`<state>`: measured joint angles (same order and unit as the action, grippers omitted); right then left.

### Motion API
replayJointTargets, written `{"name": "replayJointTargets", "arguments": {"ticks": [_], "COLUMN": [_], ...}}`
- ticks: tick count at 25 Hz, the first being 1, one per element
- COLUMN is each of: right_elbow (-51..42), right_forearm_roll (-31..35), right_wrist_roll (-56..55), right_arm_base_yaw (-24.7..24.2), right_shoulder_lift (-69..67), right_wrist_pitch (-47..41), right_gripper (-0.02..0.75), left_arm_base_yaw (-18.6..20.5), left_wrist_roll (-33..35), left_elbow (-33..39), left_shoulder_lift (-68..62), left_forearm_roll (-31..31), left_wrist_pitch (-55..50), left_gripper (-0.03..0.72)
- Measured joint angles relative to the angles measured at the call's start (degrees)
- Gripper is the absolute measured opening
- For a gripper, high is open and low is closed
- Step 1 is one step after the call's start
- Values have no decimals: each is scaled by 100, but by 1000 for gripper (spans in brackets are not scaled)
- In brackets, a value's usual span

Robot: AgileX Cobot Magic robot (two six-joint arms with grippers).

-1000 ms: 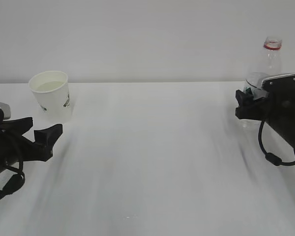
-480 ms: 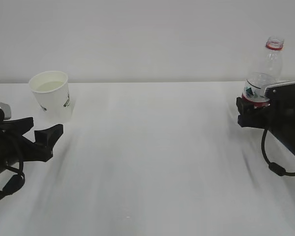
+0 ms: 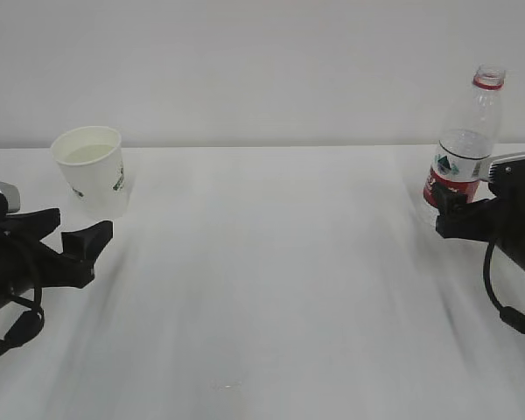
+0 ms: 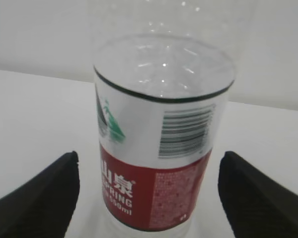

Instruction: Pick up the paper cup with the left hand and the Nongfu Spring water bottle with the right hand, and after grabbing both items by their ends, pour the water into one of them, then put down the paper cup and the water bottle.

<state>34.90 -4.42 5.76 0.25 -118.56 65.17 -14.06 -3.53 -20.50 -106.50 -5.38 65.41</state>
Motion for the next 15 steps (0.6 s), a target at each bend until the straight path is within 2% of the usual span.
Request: {"name": "replayJointTargets", "arguments": {"ticks": [7,15], "right_elbow": [-573,-1046], "right_forearm_roll": [0,-33], "right_wrist_roll": [-10,1], "right_arm_base_yaw": [0,0], "right_shoulder_lift": [603,1303], "right_wrist_pitch": [10,10], "right_gripper": [652,643], "left_arm_base_yaw": [0,0], "left_wrist_roll": [0,0], "left_elbow": [0,11], "left_shoulder_lift": [108,1016], "left_forearm_roll": [-65,-65], "left_wrist_pitch": [0,-14], "left_gripper": [589,589]}}
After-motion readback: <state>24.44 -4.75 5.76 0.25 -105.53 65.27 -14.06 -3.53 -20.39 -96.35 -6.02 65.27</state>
